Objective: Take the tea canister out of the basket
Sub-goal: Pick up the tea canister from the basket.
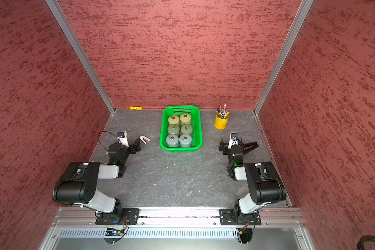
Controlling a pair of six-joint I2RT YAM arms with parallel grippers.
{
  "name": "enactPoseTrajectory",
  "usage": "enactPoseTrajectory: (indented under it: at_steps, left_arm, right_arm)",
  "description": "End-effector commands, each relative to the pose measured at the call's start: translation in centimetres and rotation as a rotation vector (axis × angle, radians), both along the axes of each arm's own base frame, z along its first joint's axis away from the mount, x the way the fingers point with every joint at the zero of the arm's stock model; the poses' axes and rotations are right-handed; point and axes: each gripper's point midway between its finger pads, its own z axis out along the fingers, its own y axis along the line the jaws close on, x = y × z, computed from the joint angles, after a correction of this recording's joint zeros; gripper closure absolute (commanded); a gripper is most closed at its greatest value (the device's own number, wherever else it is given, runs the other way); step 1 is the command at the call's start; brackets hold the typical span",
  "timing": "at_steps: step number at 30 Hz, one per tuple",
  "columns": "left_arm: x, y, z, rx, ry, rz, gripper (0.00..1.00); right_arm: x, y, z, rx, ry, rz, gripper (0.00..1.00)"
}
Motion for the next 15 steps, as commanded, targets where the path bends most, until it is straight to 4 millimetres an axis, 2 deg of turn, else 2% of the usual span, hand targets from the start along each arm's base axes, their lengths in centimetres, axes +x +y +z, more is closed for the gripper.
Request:
enactPoseTrajectory:
  at_steps: [1,6,8,15]
  left_arm:
    - [0.47,-0.02,1.06,0.014,-0.035,-0.002,0.0]
    - [0.48,-0.05,1.05,0.014,-0.035,-0.003,0.0]
    - [0.54,-0.92,1.03,0.009,-0.03,-0.068,0.0]
    - [0.53,-0.86,0.99,-0.01,-0.027,-0.086,0.0]
  right_arm:
    - [0.6,0.14,0.82,-0.002,-0.022,0.014,0.01]
    - [0.59,0.14,0.8,-0.002,-0.021,0.014,0.01]
    - [0.58,0.16,0.8,-0.001,-0.021,0.015,0.01]
    - [0.6,0.18,0.84,-0.002,-0.022,0.015,0.01]
